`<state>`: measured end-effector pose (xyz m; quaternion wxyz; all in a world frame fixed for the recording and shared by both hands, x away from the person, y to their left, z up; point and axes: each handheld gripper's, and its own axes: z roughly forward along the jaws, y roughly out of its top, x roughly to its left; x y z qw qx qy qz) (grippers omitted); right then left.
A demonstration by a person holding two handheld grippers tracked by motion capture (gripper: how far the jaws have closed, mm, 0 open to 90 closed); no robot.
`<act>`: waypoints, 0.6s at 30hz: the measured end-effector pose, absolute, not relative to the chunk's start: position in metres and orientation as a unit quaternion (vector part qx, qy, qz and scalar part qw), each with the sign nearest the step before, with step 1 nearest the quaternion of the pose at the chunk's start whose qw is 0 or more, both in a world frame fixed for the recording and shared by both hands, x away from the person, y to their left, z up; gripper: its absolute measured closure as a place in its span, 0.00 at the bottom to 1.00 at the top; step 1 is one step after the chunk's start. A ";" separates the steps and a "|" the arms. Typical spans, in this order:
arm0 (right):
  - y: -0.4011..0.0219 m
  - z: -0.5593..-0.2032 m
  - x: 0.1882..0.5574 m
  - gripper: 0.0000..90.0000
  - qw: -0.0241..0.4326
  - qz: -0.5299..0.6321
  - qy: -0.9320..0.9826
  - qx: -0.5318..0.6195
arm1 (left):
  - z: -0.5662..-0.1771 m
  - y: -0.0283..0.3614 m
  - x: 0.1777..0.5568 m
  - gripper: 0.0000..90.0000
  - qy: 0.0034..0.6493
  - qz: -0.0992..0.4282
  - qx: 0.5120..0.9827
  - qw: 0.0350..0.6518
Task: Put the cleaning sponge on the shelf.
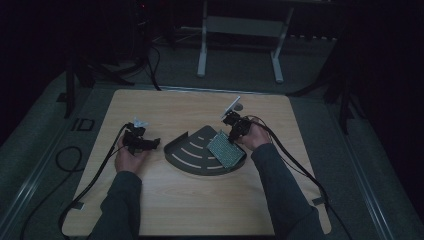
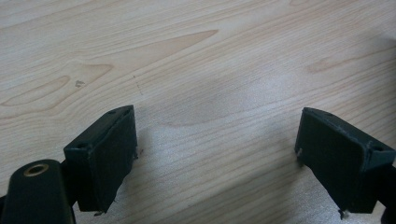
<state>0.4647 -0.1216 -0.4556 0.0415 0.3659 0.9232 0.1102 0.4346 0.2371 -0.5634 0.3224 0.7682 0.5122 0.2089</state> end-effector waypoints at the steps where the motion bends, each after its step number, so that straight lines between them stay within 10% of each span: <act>1: -0.121 -0.456 0.465 1.00 0.042 0.110 0.923 0.365 | -0.563 0.237 0.435 0.15 0.512 0.209 0.768 0.322; 18: -0.121 -0.460 0.466 0.99 0.055 0.099 0.924 0.365 | -0.563 0.237 0.435 0.15 0.512 0.209 0.768 0.323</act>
